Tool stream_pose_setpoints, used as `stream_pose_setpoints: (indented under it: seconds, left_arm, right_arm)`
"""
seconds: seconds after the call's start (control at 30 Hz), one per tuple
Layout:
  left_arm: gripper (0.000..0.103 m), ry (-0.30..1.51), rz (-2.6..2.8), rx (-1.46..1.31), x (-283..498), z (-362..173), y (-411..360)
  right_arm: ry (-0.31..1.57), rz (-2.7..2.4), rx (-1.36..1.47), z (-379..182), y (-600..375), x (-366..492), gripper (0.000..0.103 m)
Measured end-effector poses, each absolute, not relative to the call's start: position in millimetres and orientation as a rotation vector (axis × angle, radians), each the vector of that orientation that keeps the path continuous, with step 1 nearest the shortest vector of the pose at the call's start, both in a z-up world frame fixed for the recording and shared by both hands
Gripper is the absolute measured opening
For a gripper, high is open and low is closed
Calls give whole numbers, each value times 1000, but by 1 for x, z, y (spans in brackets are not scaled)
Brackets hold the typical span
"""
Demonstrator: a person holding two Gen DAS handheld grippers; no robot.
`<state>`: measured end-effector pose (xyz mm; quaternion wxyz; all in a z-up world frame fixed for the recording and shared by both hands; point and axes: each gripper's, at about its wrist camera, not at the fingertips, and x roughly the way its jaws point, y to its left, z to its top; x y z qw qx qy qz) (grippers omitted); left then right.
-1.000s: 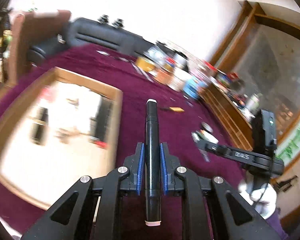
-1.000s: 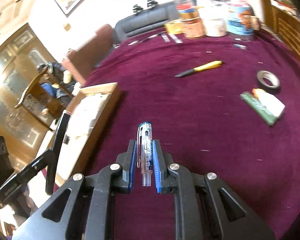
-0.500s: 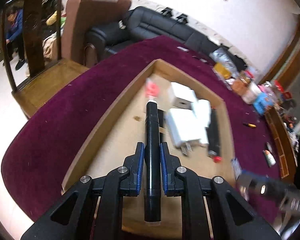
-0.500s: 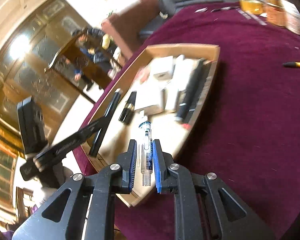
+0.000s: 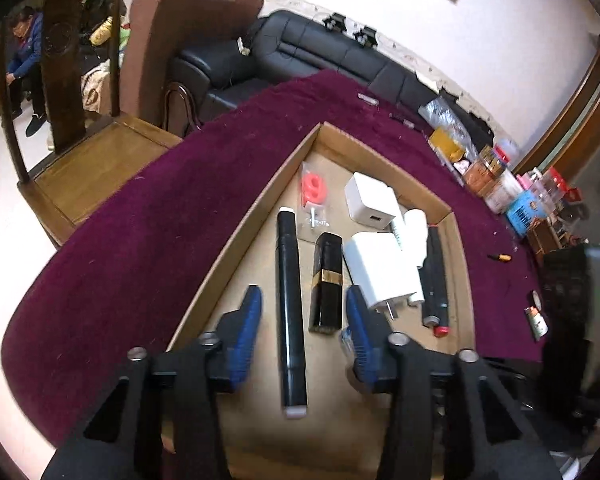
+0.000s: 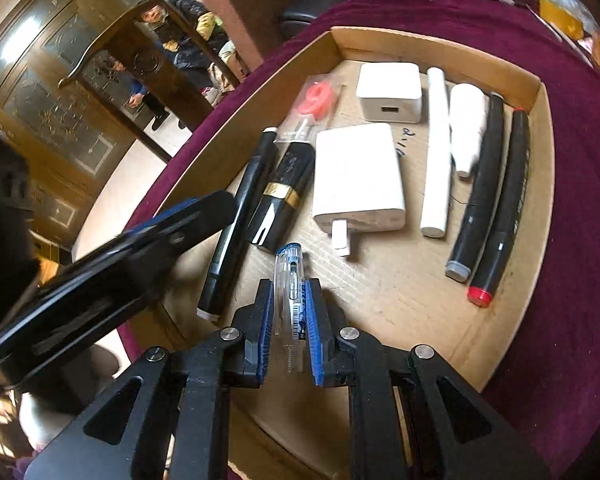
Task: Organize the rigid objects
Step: 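Carry the black marker and clear pen into the box and release both, then withdraw both open tools from the box back over the table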
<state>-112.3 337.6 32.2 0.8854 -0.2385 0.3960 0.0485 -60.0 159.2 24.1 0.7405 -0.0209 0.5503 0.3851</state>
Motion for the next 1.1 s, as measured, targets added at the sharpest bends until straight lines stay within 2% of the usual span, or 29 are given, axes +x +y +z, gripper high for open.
stream_pose_setpoints:
  seconds: [0.2, 0.3, 0.33, 0.4, 0.43, 0.47, 0.67, 0.93, 0.97, 1.03, 1.1]
  left_arm:
    - [52, 726, 148, -581, -151, 48, 347]
    - [52, 645, 210, -547, -169, 53, 344]
    - [52, 624, 239, -518, -175, 55, 339]
    - [52, 594, 246, -464, -180, 60, 325]
    - [52, 578, 236, -422, -181, 66, 311]
    - [52, 565, 214, -382, -181, 72, 297]
    - [52, 566, 47, -272, -178, 93, 213]
    - [53, 661, -82, -85, -168, 105, 119]
    - [53, 661, -95, -61, -168, 107, 110]
    - [64, 670, -133, -17, -164, 108, 87]
    - [68, 678, -177, 19, -159, 105, 66]
  right_arm:
    - [1099, 852, -1, 51, 129, -76, 15]
    - [924, 818, 76, 72, 79, -102, 15]
    - [837, 783, 77, 77, 56, -119, 20]
    - [716, 686, 47, 77, 26, -144, 37]
    - [661, 614, 34, 76, 10, -154, 52]
    - [620, 550, 35, 73, -7, -162, 56]
    - [662, 476, 112, 61, -53, -166, 56]
    - [589, 394, 144, 75, -108, -184, 57]
    - [594, 369, 163, 75, -118, -182, 57]
    - [605, 319, 198, 76, -137, -179, 57]
    - [615, 256, 211, 77, -158, -176, 60]
